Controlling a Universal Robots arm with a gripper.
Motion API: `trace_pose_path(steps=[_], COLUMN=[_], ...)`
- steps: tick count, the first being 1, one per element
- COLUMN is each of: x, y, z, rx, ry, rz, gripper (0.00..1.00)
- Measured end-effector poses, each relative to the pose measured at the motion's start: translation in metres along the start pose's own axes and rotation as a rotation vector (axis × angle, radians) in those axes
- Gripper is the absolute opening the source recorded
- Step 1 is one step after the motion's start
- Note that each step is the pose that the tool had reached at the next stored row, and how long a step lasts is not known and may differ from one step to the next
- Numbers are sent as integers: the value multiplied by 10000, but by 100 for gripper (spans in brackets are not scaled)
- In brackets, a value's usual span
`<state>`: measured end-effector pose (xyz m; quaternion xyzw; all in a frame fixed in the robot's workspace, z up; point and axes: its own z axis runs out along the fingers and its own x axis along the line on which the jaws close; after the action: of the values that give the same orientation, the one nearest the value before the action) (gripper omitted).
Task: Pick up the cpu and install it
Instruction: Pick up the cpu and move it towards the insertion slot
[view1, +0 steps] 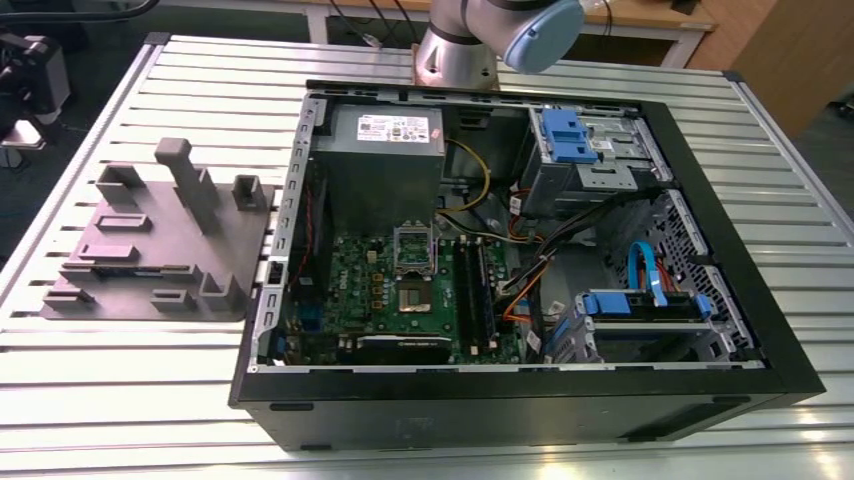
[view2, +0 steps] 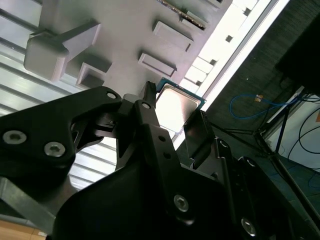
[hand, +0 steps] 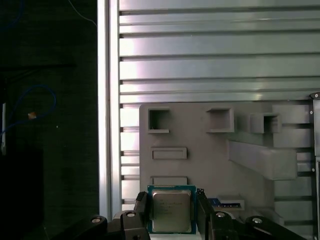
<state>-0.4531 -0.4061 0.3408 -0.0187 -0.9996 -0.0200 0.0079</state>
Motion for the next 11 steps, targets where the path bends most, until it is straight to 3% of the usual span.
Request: trace_pose_path(steps=[11], x=[1], y=[3], z=[-71], rx=[0], ry=[0], rz=[0], gripper=[47])
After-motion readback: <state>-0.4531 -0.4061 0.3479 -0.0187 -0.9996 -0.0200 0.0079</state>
